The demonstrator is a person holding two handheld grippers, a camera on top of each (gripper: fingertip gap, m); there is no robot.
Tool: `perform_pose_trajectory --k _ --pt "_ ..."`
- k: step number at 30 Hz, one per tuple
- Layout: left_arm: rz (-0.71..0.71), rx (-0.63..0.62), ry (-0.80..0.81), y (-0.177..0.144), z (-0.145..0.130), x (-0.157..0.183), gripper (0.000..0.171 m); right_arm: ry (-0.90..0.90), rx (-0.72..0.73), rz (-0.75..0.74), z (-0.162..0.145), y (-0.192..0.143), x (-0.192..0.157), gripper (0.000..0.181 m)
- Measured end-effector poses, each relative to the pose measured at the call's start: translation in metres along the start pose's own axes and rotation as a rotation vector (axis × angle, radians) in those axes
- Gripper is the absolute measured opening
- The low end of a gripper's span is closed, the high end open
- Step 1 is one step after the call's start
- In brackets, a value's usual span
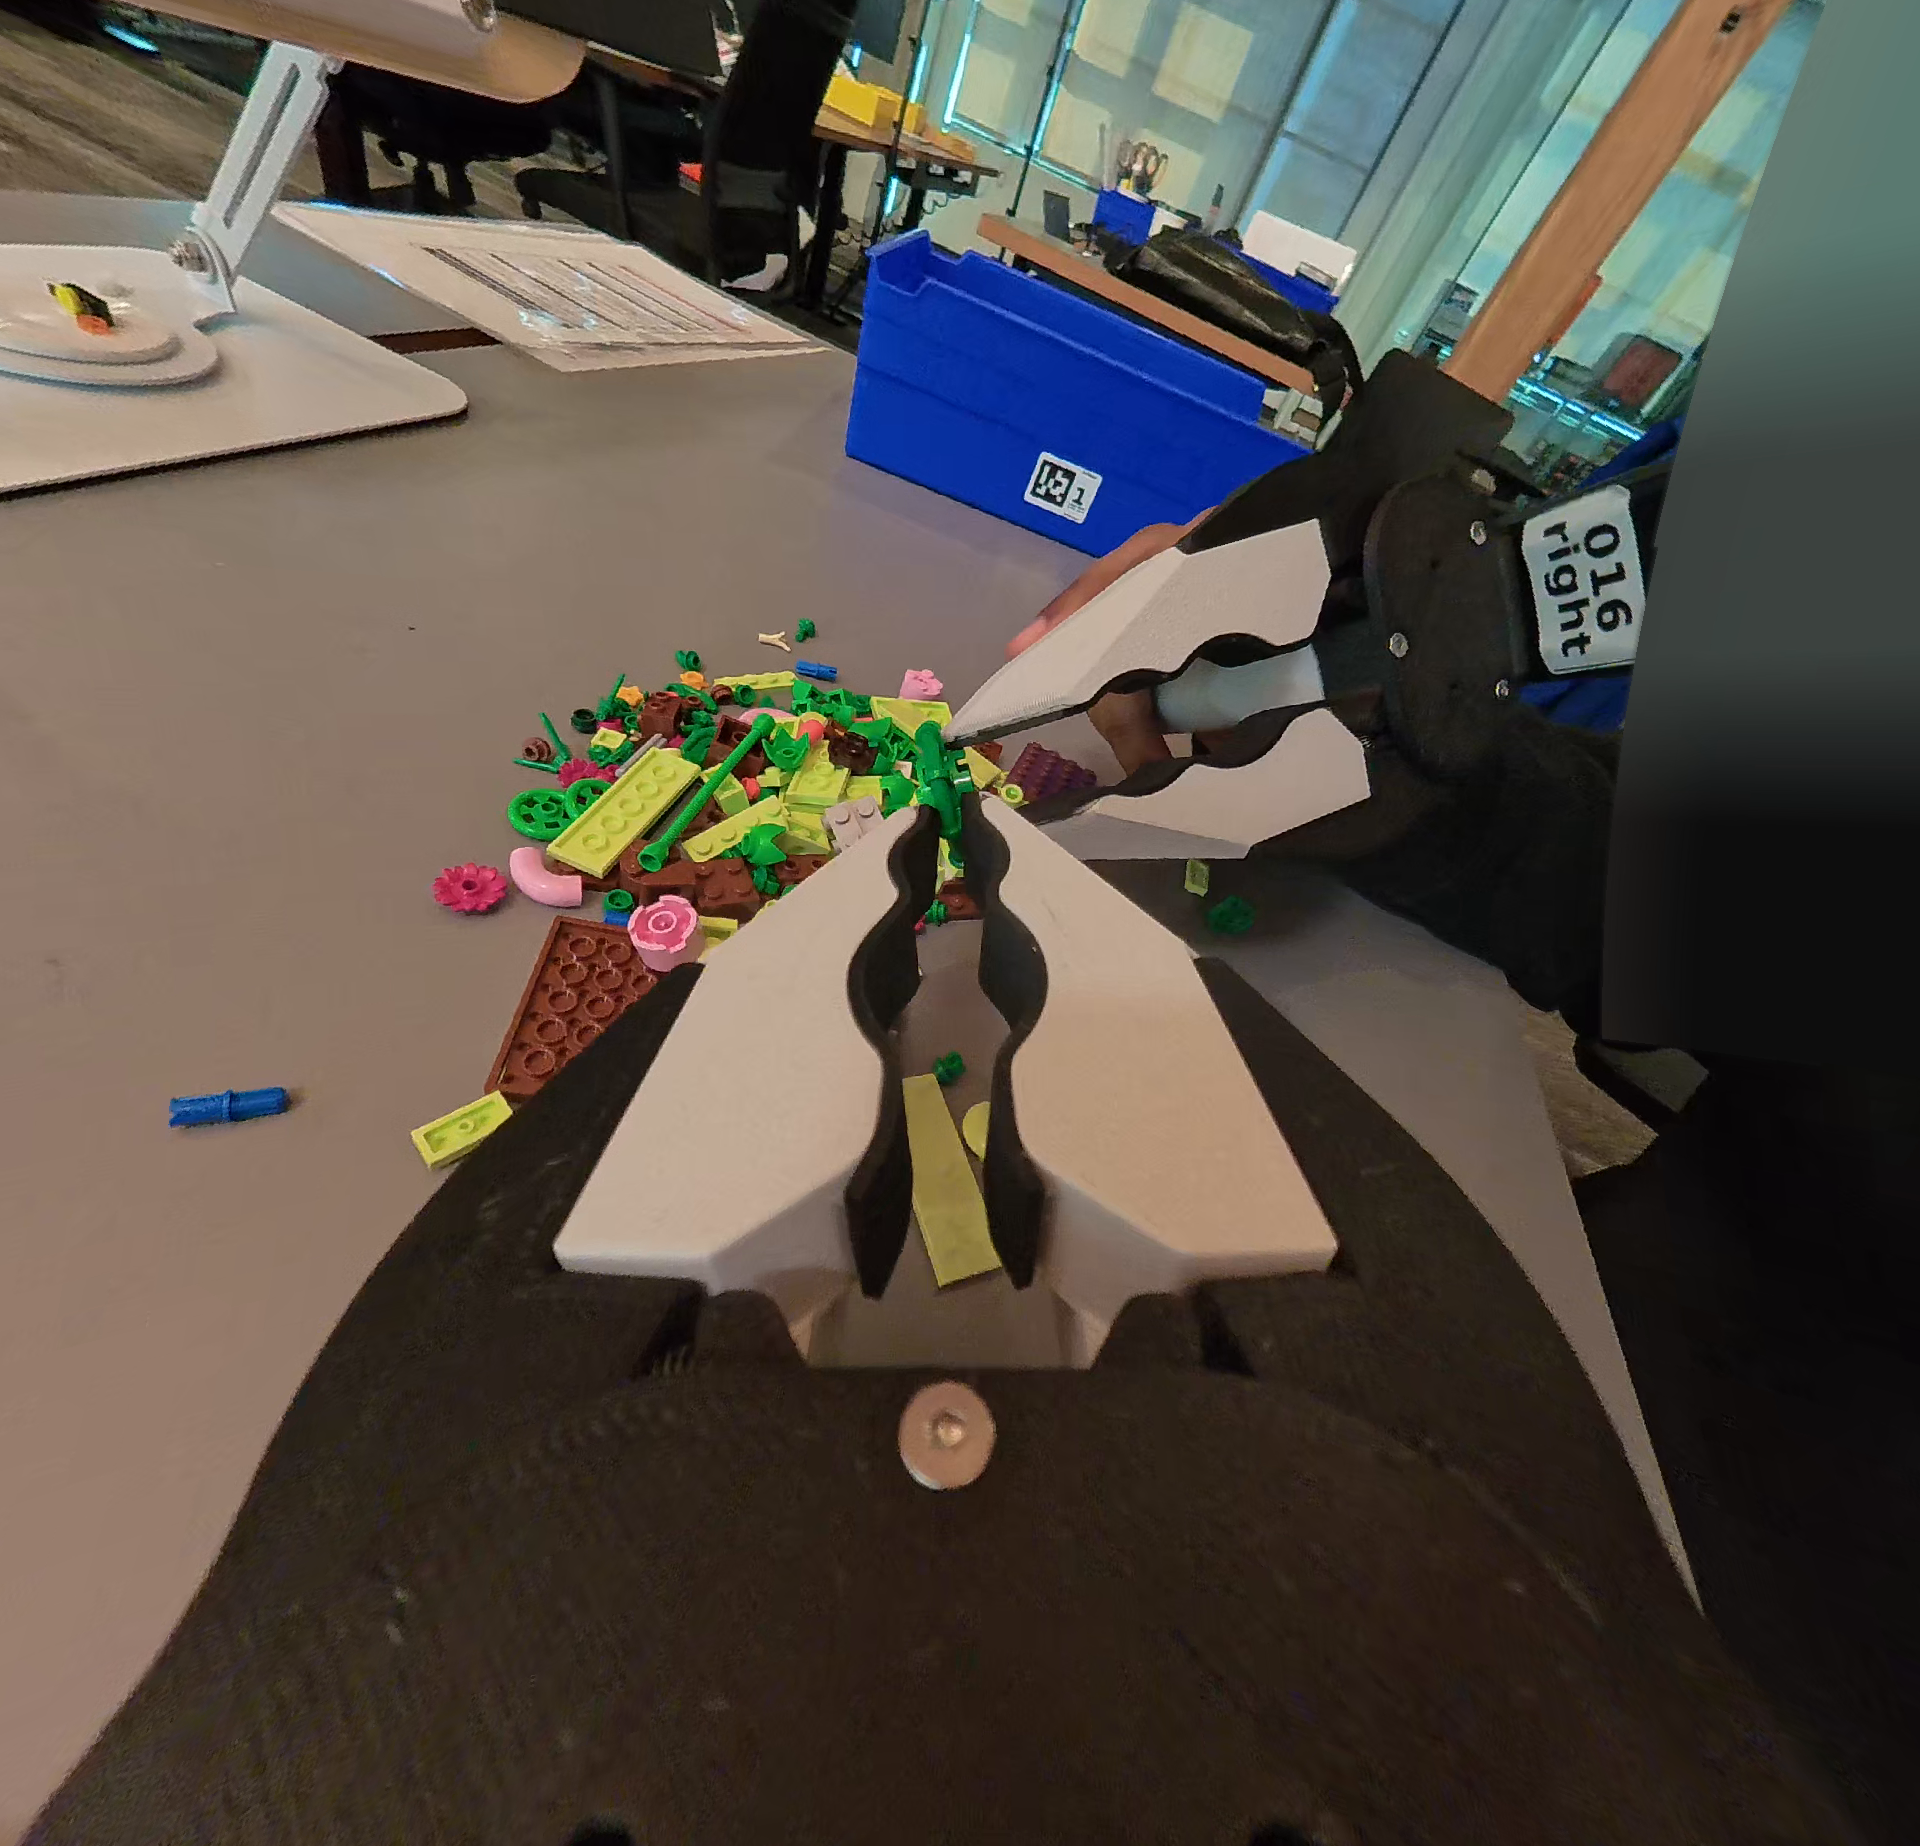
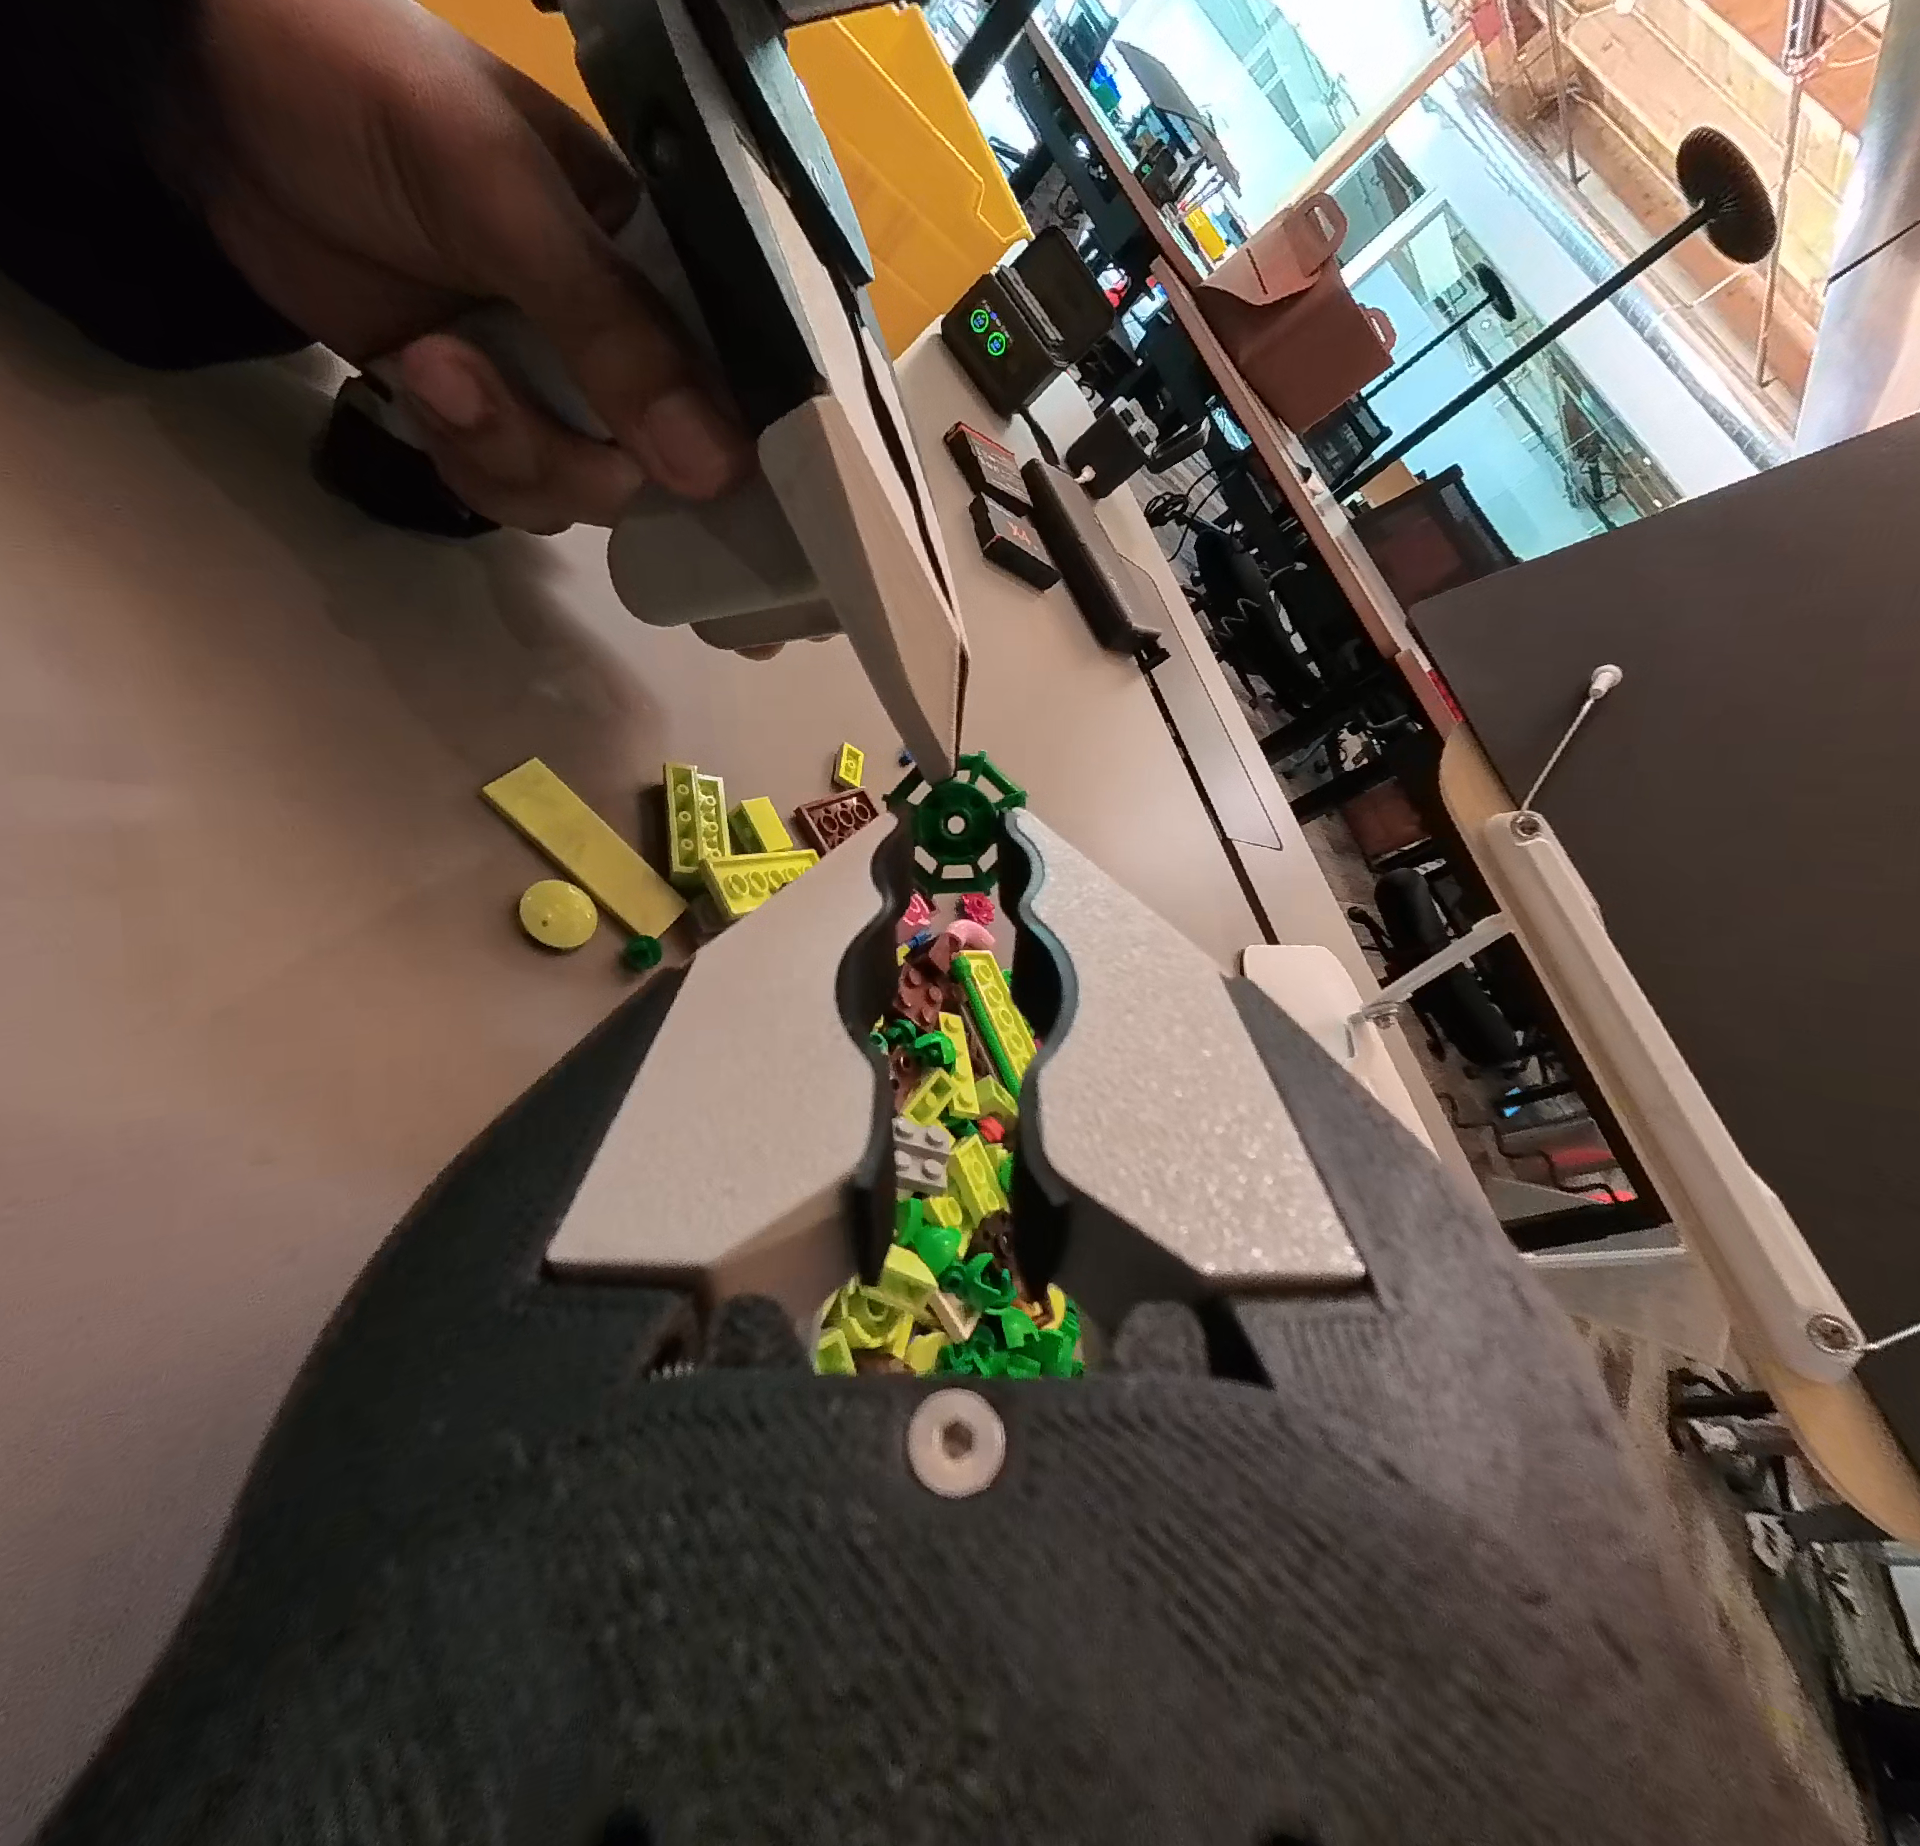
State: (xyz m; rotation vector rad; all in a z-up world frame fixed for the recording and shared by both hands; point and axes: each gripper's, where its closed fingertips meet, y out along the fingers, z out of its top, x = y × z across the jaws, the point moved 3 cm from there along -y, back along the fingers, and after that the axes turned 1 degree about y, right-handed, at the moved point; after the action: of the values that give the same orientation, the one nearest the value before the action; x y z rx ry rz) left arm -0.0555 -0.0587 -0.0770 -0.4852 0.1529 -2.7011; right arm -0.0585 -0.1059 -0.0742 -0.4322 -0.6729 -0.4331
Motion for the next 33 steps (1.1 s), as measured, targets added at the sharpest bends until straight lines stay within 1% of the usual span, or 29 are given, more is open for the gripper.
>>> perform_pose_trajectory --k 10,14,15,16,18,20,25,33 --pt "0.053 -0.030 0.101 0.001 -0.001 0.001 0.001 0.010 -0.015 0.011 -0.001 0.000 -0.001 0.012" --pt "0.080 -0.038 0.110 0.001 -0.002 -0.002 0.001 0.012 -0.021 0.012 -0.003 0.001 -0.001 0.012" --pt "0.104 -0.040 0.111 0.000 -0.001 -0.005 0.001 0.010 -0.020 0.009 -0.002 0.001 -0.001 0.010" --pt "0.123 -0.043 0.121 -0.002 -0.001 -0.009 0.001 0.007 -0.013 0.005 -0.002 -0.001 0.000 0.000" --pt "0.136 -0.034 0.129 -0.005 0.001 -0.012 0.001 0.018 0.012 -0.006 0.002 -0.003 0.003 0.001" --pt "0.122 -0.023 0.110 -0.005 0.002 -0.012 0.001 0.036 0.023 -0.010 0.003 -0.004 0.004 0.008" --pt "0.100 -0.011 0.111 -0.004 0.002 -0.009 0.001 0.033 0.004 -0.011 0.000 -0.002 0.004 0.010" --pt "0.042 0.004 0.073 -0.002 0.002 -0.002 0.001 0.037 0.023 -0.008 0.003 -0.003 0.003 0.012"
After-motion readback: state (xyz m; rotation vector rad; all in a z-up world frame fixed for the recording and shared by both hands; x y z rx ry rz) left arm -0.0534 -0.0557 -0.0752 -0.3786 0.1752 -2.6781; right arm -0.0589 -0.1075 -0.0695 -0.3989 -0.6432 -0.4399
